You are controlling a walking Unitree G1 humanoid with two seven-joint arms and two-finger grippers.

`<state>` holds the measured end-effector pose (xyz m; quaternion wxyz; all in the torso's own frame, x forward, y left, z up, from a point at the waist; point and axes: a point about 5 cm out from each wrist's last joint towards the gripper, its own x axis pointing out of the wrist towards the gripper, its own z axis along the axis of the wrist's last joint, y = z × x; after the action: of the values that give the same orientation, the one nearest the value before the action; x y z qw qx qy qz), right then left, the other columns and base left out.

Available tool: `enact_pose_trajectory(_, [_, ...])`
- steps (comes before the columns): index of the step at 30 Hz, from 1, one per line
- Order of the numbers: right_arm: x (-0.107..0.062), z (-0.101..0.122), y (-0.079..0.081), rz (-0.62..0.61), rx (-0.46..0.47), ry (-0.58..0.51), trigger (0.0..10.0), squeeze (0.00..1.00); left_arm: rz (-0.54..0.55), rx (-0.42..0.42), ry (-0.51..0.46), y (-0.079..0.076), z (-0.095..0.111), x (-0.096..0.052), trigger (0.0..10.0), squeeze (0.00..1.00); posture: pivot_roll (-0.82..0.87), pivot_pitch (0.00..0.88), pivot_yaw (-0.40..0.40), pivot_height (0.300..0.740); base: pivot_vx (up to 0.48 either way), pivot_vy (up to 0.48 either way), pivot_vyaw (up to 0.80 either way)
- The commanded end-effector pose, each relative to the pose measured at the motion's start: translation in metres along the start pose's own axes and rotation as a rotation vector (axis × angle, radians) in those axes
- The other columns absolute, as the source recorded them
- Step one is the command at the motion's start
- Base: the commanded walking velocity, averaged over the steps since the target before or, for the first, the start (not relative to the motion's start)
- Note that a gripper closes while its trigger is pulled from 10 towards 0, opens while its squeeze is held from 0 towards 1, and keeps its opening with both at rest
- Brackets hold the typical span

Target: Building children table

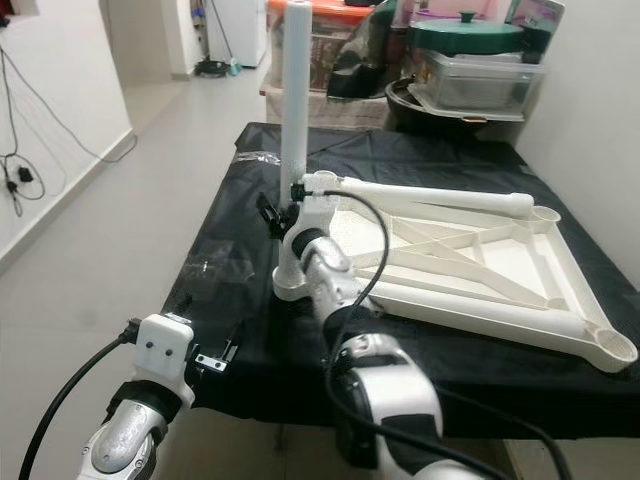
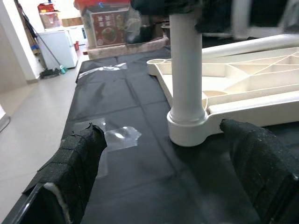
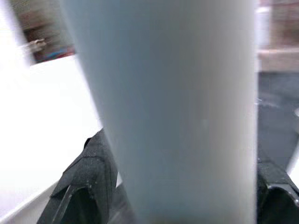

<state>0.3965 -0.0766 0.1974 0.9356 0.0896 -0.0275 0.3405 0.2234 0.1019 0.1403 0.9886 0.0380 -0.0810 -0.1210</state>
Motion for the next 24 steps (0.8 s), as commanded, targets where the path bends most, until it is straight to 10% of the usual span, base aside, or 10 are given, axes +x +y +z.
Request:
enact_pose_trajectory(1, [0.003,-0.011,0.019,0.242,0.023,0.105,10.0,0.0,-0.014,-0.004,0.007,-0.003,-0.002,0.0,10.0,0.0,0.01,0.0,-0.047,0.74,0.0,0.0,0.0])
enact_pose_trajectory(14, [-0.003,-0.02,0.052,0.843,-0.003,0.354,9.9,0.0,-0.002,0.006,0.005,0.0,-0.001,0.0,10.0,0.0,0.04,0.0,-0.071,0.74,0.0,0.0,0.0])
enact_pose_trajectory(15, [-0.004,-0.018,0.055,0.901,0.027,0.352,0.0,0.0,-0.001,0.007,0.005,0.0,-0.001,0.0,10.0,0.0,0.05,0.0,-0.071,0.74,0.0,0.0,0.0])
enact_pose_trajectory(20, [-0.005,-0.016,0.058,0.948,0.049,0.348,0.0,0.0,-0.001,0.007,0.005,0.0,-0.001,0.0,10.0,0.0,0.05,0.0,-0.071,0.74,0.0,0.0,0.0])
enact_pose_trajectory(24, [0.008,-0.022,0.05,0.599,-0.058,0.265,0.0,0.0,-0.004,0.004,0.007,-0.002,-0.002,-0.001,10.0,0.0,0.04,0.0,-0.069,0.74,0.0,0.0,0.0])
